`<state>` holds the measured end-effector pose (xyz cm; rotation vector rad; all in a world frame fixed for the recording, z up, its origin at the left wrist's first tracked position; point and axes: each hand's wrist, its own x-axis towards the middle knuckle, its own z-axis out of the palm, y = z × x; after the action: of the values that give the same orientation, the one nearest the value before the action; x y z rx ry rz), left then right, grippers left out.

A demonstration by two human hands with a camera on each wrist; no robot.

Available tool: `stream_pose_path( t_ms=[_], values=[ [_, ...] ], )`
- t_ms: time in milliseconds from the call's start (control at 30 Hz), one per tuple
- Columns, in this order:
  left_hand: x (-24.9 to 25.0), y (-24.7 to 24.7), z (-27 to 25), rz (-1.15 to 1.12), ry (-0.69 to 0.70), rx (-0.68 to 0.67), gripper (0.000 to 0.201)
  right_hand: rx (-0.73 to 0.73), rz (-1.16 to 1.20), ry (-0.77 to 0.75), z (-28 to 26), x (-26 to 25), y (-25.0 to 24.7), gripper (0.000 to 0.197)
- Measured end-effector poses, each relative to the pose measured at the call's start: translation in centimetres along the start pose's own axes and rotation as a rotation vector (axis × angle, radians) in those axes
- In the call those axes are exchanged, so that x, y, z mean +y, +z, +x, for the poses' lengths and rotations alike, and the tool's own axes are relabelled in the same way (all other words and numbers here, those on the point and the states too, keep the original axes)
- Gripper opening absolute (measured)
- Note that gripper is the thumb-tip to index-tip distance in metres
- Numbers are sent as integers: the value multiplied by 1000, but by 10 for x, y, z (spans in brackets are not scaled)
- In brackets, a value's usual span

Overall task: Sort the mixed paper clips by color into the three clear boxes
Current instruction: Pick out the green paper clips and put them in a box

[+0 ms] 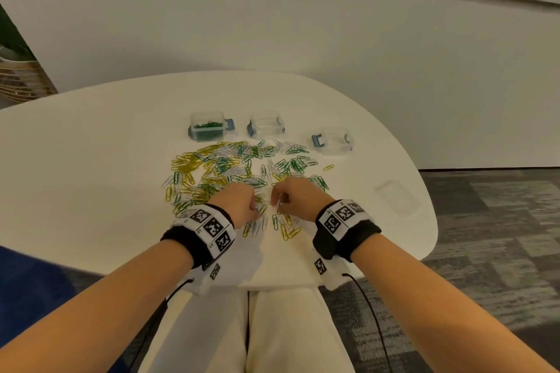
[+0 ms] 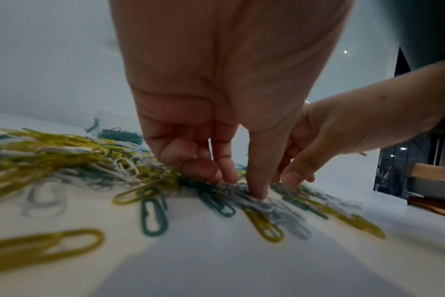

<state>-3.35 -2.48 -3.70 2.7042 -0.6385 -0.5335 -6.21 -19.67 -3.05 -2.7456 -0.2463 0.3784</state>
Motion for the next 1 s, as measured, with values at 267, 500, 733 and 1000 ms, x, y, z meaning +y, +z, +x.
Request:
stream_pose_path(
  t_ms=[267, 500, 733, 1000],
  values=[
    [-7, -7, 2, -151, 27, 67, 5, 8, -77, -11, 5, 3, -3, 6],
    [-8, -6, -7, -945, -151, 7, 18, 5, -92, 12, 7, 10, 1, 20],
    [13, 3, -1, -482, 6, -92, 17, -53, -162, -75, 7, 11, 1, 11],
    [38, 11, 0, 195, 86, -56, 27, 125, 161, 30, 10, 23, -12, 9]
  ],
)
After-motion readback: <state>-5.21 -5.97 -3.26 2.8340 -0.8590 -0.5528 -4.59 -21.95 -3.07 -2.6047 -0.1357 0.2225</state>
